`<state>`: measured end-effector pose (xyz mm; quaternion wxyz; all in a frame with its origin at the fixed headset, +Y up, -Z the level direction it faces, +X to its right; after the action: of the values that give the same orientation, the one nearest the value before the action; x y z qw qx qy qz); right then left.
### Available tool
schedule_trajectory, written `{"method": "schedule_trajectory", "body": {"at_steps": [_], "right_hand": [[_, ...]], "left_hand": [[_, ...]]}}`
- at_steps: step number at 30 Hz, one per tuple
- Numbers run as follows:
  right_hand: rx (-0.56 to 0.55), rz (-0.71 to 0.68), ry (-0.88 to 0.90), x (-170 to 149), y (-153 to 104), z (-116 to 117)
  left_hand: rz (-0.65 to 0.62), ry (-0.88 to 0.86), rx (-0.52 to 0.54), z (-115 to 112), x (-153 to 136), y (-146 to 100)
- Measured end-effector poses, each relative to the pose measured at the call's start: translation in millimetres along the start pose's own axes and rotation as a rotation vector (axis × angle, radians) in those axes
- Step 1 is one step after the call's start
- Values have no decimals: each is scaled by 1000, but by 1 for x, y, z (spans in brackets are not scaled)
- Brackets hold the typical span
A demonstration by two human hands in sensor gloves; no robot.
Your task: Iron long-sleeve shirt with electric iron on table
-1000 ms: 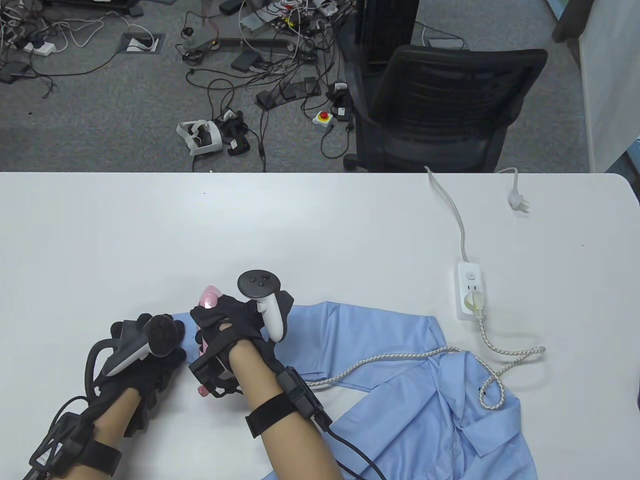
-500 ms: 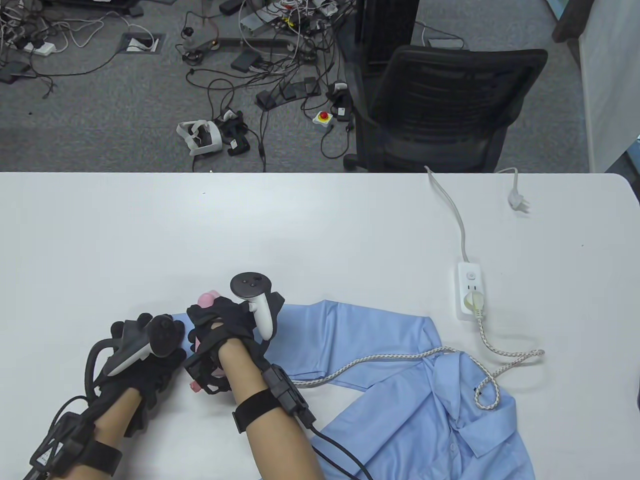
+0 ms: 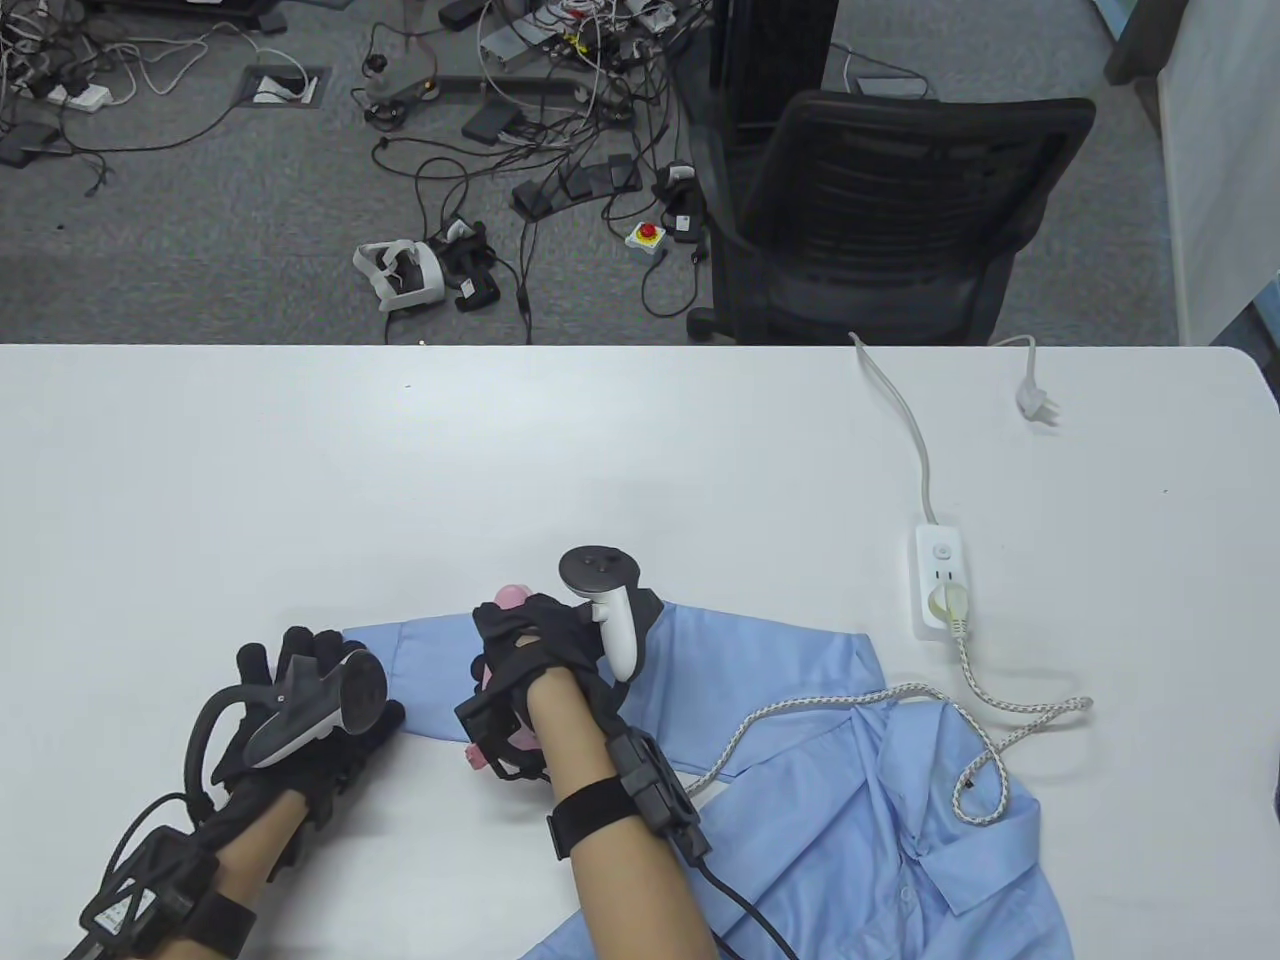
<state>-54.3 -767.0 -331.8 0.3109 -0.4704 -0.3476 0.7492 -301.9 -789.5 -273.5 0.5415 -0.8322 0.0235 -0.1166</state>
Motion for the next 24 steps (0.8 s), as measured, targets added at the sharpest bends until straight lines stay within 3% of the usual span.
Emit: {"method": "schedule_trajectory", "body": {"at_steps": [11, 15, 20, 24], "right_hand": [[-89, 31, 49, -31, -18, -66], [-42, 7, 46, -28, -20, -56], [14, -29, -9, -15, -17, -21], [27, -10, 17, -17, -13, -20]], "left_hand": [[1, -57, -29, 0, -6, 1], [26, -69, -53, 0, -13, 1], [104, -144, -153, -5, -42, 0], [102, -245, -178, -11, -56, -1]]}}
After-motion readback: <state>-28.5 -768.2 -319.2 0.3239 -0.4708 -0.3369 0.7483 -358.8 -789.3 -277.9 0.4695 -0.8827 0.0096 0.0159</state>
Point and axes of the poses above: the tracker on the back of each hand, its own x axis roughly to the thumb side, its own y axis roughly from the wrist to the fingertips, z = x × y, the point moved 1 cm from there along y, roughly from the wrist to the fingertips, and after that the axes turned 9 degrees about -z, right-handed, at the moved point
